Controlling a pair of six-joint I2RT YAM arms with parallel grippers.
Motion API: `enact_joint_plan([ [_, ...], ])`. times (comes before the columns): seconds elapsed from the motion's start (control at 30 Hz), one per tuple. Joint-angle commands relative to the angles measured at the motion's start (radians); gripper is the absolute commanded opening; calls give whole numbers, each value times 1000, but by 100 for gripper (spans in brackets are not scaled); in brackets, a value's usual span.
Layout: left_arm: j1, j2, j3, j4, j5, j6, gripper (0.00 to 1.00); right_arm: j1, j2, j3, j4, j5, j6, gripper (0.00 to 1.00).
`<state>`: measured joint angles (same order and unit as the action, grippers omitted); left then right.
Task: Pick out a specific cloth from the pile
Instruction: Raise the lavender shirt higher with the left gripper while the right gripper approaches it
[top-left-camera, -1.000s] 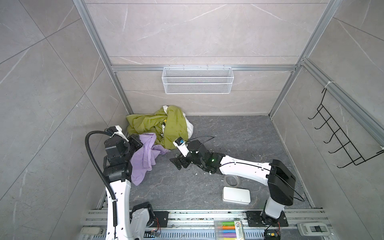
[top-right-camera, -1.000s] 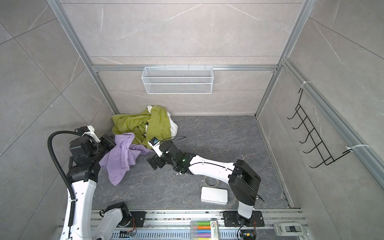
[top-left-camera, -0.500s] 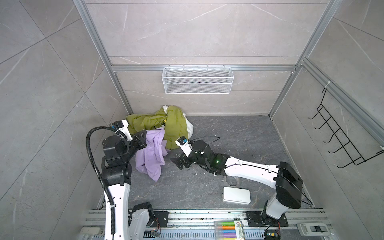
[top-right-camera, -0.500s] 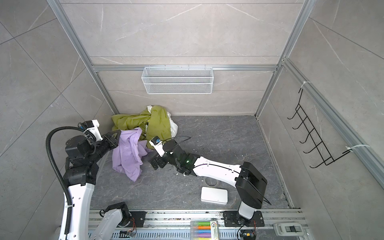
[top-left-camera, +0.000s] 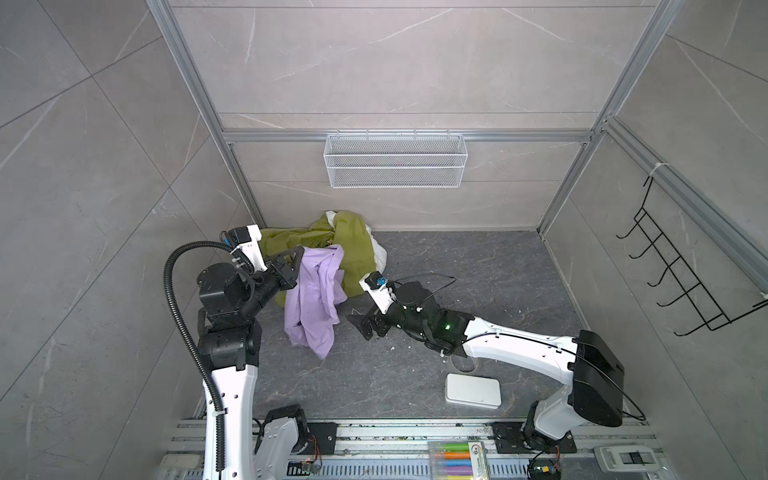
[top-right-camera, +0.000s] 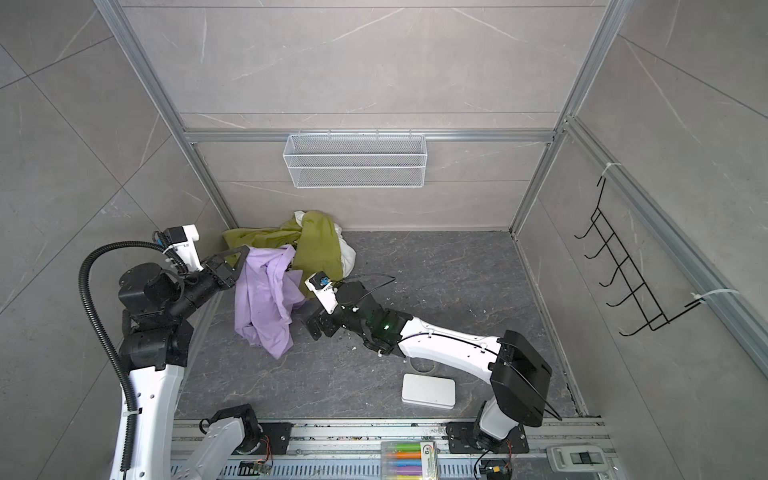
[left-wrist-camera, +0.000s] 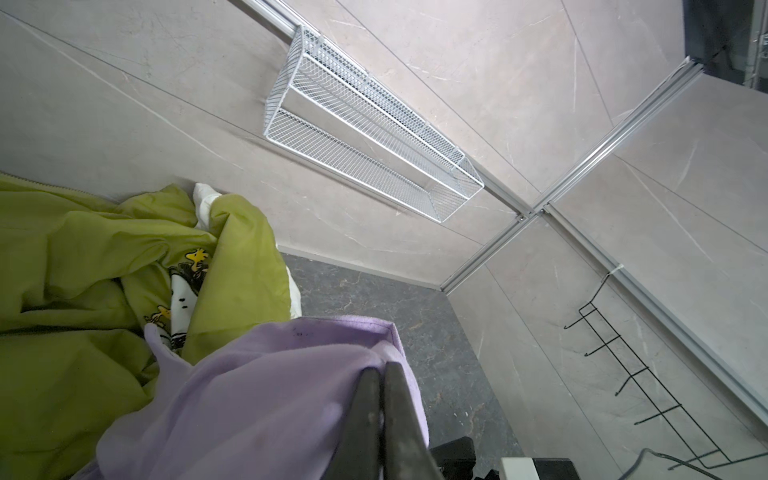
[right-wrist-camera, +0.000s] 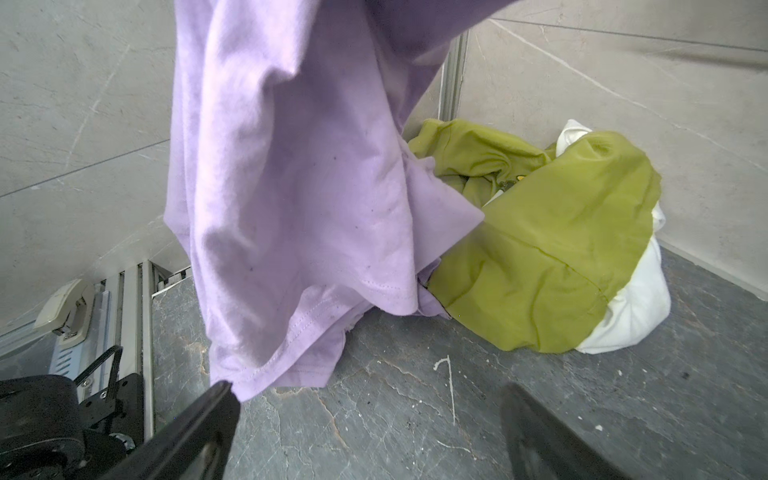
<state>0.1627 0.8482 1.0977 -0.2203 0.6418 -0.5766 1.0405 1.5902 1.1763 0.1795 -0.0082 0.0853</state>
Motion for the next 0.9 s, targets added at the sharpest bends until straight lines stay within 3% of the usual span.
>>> enact_joint_plan([
  [0.0, -13, 9, 52, 131, 70, -53, 0, 5, -45, -23, 66, -33, 25, 100],
  [0.33, -108, 24, 55, 134, 21, -40, 0, 10, 33, 49, 165, -164, 141, 99],
  [0.6, -194, 33, 34, 133, -37, -17, 0, 10, 128, 138, 185, -100, 110, 98],
  [0.7, -209, 37, 33, 134, -43, -14, 0, 10, 152, 156, 179, -117, 106, 90],
  [0.87, -213, 27, 25, 134, -63, -2, 0, 10, 133, 128, 178, -119, 101, 61],
])
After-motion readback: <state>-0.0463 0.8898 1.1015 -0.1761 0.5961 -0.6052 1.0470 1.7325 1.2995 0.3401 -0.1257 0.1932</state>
